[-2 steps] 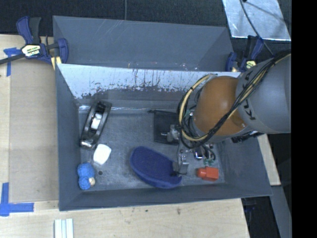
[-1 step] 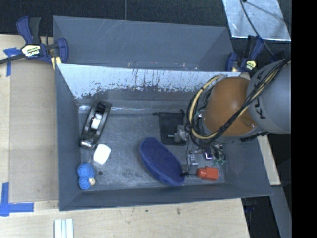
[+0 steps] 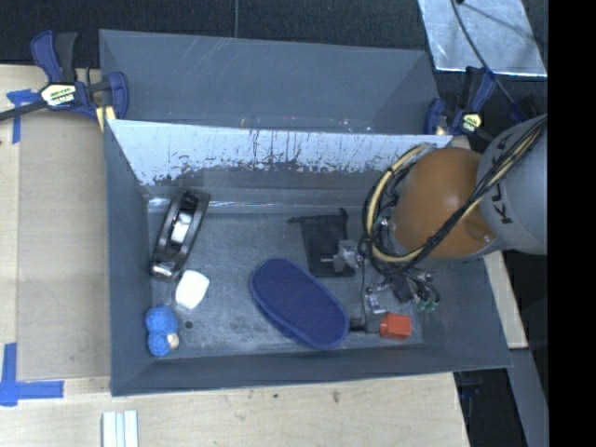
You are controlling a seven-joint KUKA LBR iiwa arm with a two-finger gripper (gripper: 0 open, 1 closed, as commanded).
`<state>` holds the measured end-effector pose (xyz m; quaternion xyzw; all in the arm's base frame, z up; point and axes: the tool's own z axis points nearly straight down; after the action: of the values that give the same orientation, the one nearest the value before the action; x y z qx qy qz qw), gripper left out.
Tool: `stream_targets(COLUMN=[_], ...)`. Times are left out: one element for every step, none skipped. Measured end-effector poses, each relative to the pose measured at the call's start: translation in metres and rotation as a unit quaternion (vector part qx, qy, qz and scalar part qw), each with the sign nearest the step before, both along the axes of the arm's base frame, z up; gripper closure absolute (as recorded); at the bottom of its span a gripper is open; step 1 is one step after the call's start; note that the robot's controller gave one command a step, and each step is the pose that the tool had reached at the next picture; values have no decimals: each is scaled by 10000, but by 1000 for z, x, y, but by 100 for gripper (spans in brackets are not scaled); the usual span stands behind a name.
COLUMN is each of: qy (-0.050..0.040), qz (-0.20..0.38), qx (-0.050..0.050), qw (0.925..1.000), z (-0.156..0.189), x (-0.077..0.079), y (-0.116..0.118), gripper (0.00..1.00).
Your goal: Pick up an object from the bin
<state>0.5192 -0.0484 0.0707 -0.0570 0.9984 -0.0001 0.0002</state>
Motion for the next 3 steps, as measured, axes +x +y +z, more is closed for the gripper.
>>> stream_targets(qy=[-14, -26, -56], qz=[841, 844, 1114], qx=[-2, -3, -22], qw=[9965, 9964, 9938], z=[0, 0, 123], x=[-28, -27, -20], y=[-13, -12, -51], gripper=[0, 100, 100])
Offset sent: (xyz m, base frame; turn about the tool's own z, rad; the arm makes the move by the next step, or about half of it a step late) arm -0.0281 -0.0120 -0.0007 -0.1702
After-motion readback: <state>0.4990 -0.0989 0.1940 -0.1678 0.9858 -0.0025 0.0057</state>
